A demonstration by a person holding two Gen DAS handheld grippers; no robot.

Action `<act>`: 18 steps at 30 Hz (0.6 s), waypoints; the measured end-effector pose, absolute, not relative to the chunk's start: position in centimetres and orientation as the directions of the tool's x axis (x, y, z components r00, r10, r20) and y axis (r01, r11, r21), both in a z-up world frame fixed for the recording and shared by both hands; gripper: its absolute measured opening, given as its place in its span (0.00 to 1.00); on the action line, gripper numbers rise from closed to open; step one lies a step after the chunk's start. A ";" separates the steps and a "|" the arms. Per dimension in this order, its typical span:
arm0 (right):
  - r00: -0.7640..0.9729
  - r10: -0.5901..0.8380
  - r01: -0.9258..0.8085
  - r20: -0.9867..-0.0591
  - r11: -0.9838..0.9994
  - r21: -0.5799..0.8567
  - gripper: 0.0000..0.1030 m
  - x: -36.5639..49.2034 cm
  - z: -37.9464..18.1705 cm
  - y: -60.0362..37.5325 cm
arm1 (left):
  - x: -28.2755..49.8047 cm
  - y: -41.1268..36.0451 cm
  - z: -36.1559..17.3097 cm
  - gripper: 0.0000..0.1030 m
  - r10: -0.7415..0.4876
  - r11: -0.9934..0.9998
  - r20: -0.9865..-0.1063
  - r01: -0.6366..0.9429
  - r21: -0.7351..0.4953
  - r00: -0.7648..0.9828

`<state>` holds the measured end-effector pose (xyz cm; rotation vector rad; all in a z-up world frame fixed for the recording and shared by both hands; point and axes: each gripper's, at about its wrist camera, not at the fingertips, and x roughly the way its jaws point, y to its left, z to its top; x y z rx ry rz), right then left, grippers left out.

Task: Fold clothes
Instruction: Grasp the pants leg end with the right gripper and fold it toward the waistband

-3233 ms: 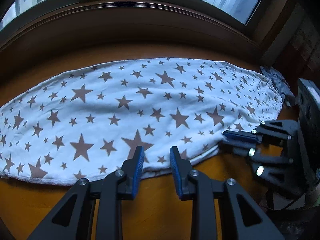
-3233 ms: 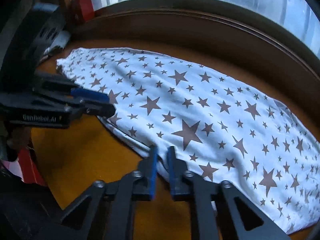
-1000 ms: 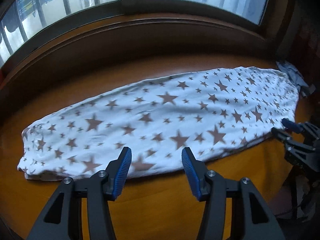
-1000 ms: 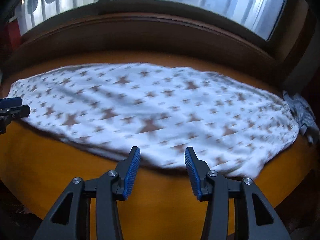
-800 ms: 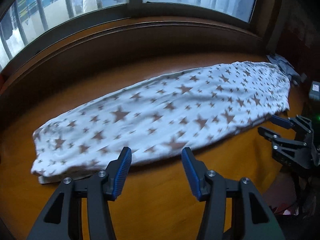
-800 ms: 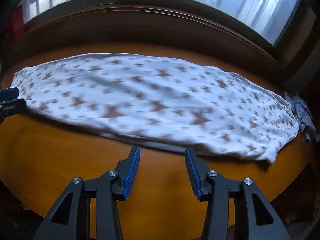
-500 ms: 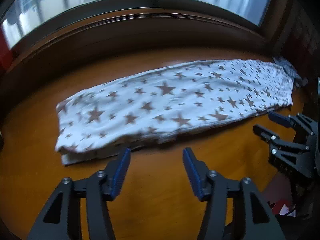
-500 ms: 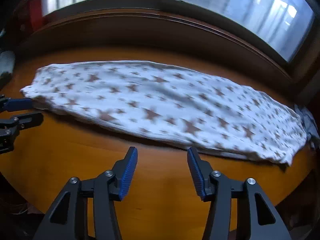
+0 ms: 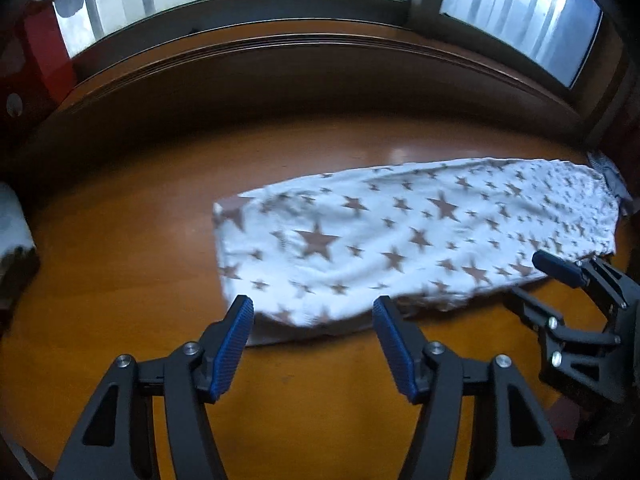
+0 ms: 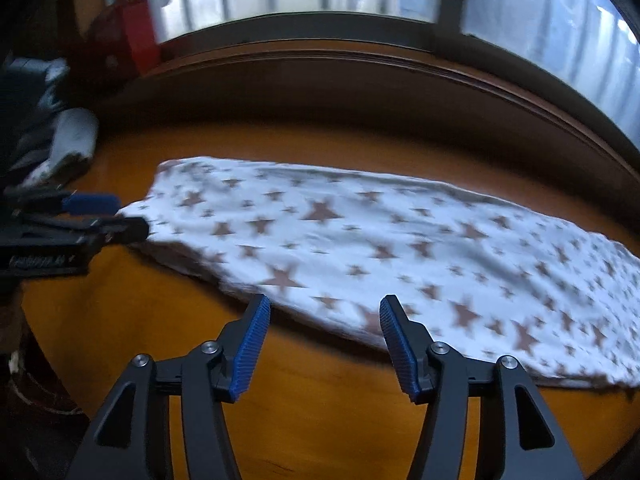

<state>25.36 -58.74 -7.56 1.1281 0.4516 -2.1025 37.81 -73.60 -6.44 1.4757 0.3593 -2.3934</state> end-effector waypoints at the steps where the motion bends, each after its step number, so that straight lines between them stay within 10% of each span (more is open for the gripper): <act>1: -0.365 -0.421 0.728 -0.831 -0.685 0.027 0.55 25.7 -7.7 -59.3 | 37.8 -74.0 -6.5 0.58 -0.122 -0.925 -0.898 0.375 -0.052 -0.423; 18: -0.431 -0.400 0.687 -0.809 -0.727 -0.006 0.59 32.0 -7.1 -69.8 | 38.6 -84.0 -8.6 0.58 -0.001 -0.976 -0.902 0.198 -0.094 -0.431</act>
